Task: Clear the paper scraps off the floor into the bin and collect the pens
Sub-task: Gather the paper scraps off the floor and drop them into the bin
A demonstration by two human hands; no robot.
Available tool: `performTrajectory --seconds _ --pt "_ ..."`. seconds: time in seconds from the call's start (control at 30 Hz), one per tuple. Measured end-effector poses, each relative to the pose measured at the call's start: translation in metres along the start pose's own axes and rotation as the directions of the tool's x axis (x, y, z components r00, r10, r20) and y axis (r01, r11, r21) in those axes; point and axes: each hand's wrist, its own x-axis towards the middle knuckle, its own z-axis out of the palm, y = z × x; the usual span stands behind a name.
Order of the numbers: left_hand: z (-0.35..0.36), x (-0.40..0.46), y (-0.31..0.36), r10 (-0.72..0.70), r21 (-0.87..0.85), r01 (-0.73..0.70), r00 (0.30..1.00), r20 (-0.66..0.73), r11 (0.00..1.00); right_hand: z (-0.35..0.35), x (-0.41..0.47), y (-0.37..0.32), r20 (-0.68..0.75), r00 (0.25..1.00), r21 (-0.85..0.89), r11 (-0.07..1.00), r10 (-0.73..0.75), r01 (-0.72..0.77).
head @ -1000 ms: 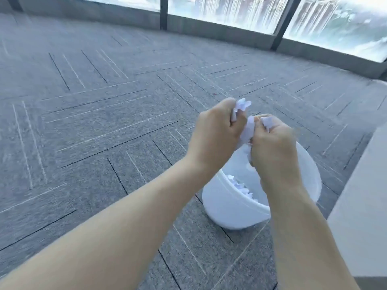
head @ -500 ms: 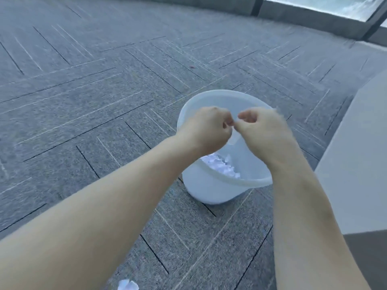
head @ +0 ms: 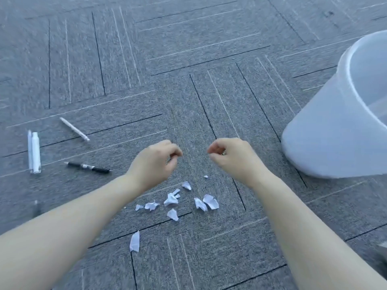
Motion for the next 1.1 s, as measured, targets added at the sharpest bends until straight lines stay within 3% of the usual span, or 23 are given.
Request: performTrajectory --seconds 0.1,0.2,0.3,0.67,0.83,0.93,1.1 --pt "0.015 -0.071 -0.043 -0.21 0.038 0.209 0.977 0.03 0.977 0.05 -0.003 0.023 0.127 0.985 -0.12 0.987 0.12 -0.105" --pt "0.03 -0.127 -0.063 -0.391 0.089 0.383 0.916 0.095 0.919 0.076 -0.001 0.034 0.154 0.977 -0.229 0.967 0.151 -0.113" --pt "0.04 -0.155 -0.071 -0.47 0.105 0.462 0.88 0.068 0.88 0.087 0.004 0.035 0.121 0.983 -0.289 0.952 0.136 -0.096" --pt "0.058 -0.148 -0.065 -0.406 0.042 0.404 0.913 0.048 0.914 0.106 0.0 0.026 0.137 0.989 -0.341 0.94 0.048 0.002" --pt "0.062 -0.147 -0.063 -0.336 -0.006 0.336 0.94 0.053 0.942 0.106 -0.004 0.028 0.023 0.991 -0.21 0.969 0.135 -0.127" --pt "0.064 -0.141 -0.054 -0.293 -0.044 0.293 0.956 0.012 0.955 0.105 -0.001 0.031 0.02 0.987 -0.222 0.963 0.161 -0.153" --pt "0.068 -0.128 -0.046 -0.273 0.073 0.265 0.953 0.132 0.961 0.108 0.005 0.03 0.007 0.992 -0.238 0.964 0.125 -0.12"
